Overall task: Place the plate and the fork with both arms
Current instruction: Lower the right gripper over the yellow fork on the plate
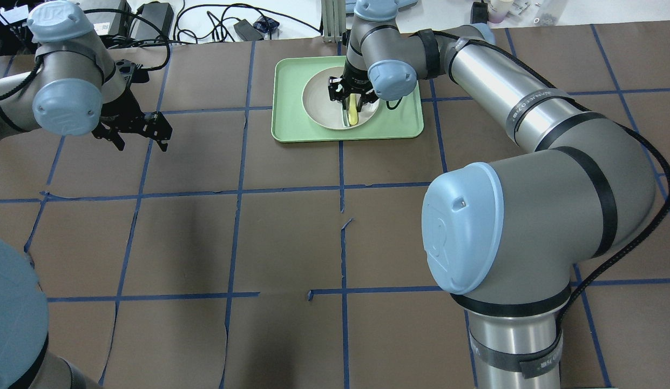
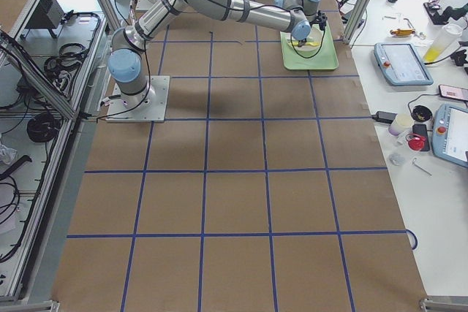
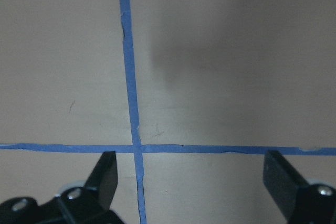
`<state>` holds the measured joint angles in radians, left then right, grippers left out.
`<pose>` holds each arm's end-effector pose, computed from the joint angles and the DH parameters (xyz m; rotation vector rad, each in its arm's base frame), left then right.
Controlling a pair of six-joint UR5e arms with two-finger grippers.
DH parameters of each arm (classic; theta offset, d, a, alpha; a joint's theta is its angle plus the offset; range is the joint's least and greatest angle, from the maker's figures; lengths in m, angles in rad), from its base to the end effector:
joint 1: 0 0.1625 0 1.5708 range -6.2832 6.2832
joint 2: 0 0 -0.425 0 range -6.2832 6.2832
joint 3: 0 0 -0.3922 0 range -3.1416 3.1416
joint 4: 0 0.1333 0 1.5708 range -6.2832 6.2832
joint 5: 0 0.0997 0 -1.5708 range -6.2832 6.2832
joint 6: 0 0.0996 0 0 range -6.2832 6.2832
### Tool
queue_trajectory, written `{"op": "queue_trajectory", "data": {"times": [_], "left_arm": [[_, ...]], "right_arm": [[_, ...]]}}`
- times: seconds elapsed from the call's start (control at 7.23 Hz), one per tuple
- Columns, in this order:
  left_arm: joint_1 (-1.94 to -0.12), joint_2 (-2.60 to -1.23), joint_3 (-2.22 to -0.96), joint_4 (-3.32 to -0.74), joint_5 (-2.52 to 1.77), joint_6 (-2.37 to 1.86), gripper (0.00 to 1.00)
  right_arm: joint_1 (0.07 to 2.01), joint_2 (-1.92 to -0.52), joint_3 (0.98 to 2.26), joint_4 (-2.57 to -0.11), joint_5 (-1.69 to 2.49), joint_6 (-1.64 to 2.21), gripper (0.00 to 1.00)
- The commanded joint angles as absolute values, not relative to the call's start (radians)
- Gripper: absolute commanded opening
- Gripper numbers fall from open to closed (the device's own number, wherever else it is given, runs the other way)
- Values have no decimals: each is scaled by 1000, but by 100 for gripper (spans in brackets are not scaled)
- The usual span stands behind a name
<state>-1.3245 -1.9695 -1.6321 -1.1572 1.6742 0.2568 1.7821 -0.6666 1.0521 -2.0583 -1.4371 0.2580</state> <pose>0.0298 -0.6230 0.2765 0.0197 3.0510 0.1079 0.3125 -0.7580 0.1898 0.0595 2.9857 -0.1018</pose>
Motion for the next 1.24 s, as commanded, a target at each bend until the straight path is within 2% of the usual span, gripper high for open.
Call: {"op": "queue_trajectory", "data": {"times": [0.0, 1.11], "left_arm": [[-1324, -1968, -1632, -1157, 1674, 255, 100], [-1324, -1965, -1637, -1154, 1674, 256, 100]], "right_arm": [[1782, -676, 1052, -2057, -1451, 253, 45], [1782, -675, 1063, -2056, -1470, 236, 47]]}}
